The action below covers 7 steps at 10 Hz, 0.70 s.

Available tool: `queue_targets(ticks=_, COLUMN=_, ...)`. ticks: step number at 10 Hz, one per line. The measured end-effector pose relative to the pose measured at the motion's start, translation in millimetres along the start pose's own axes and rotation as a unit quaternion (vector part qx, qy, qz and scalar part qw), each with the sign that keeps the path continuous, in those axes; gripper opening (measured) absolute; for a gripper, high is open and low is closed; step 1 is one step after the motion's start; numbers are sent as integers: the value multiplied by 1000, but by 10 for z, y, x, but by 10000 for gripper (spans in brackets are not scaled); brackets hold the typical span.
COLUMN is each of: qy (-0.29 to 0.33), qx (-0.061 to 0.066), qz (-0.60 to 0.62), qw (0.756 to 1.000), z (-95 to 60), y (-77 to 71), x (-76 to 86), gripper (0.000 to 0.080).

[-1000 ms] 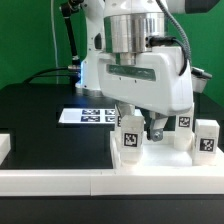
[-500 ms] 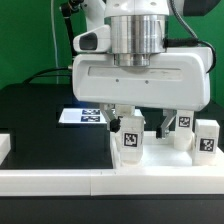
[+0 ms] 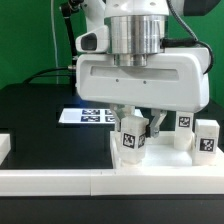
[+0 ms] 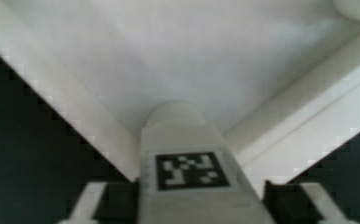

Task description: Assemble square table

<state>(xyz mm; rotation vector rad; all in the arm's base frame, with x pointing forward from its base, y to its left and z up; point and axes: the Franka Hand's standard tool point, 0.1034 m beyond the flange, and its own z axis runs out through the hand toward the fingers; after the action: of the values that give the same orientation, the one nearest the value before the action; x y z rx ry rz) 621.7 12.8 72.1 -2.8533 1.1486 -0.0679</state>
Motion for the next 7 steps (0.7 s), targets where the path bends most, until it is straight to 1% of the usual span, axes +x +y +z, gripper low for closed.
queue_targets(ticks=1, qy=0, qx=0, qz=28, qw=1000, z=1, y=0, x=-2, gripper=291)
queue_targets(ticks=2, qy=-2, qx=3, qz=88, qw=996, z=0, y=2, x=4, gripper=291)
queue_targets(ticks=4, qy=-11, qx=13, qz=222, qw=975, z=-5, y=23, x=31, gripper=291)
queue_targets(ticks=5, qy=-21, qx=24, qz=334, qw=942, z=6, y=5, x=25, gripper=291)
queue_targets(ticks=6, qy=-21, qx=33, qz=408, qw=912, z=25, y=-35, x=-2, gripper=291)
queue_targets(ticks=7, qy=-25, qx=37, qz=447, qw=894, z=30, y=-61, x=-14, gripper=291)
